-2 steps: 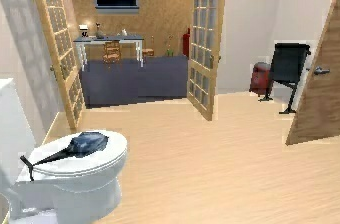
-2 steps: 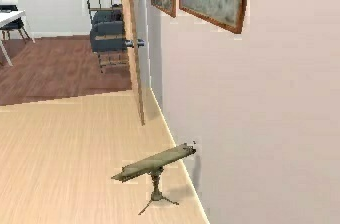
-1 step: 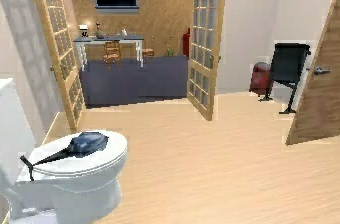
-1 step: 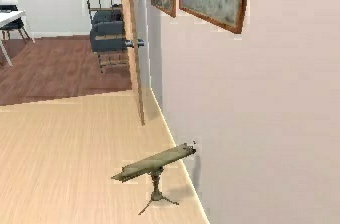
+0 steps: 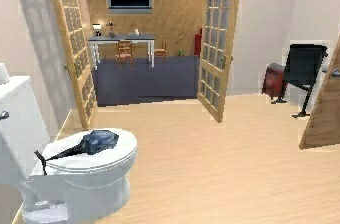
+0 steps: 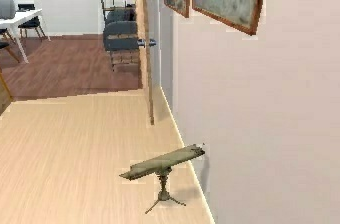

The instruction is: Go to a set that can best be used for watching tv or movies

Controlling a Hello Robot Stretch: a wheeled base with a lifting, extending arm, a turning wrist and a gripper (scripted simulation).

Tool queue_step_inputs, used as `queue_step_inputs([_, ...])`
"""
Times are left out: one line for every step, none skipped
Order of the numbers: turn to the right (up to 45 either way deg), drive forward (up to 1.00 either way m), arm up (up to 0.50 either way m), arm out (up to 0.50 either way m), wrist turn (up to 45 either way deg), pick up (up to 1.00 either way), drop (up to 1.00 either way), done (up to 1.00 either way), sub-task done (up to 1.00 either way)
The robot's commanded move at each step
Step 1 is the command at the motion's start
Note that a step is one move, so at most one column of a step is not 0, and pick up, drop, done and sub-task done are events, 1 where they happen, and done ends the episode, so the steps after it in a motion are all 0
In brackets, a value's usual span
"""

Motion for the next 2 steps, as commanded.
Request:
queue_step_inputs([-45.0,0.0,0.0,0.0,0.0,0.0,0.0,0.0,0.0])
queue_step_inputs([-45.0,0.0,0.0,0.0,0.0,0.0,0.0,0.0,0.0])
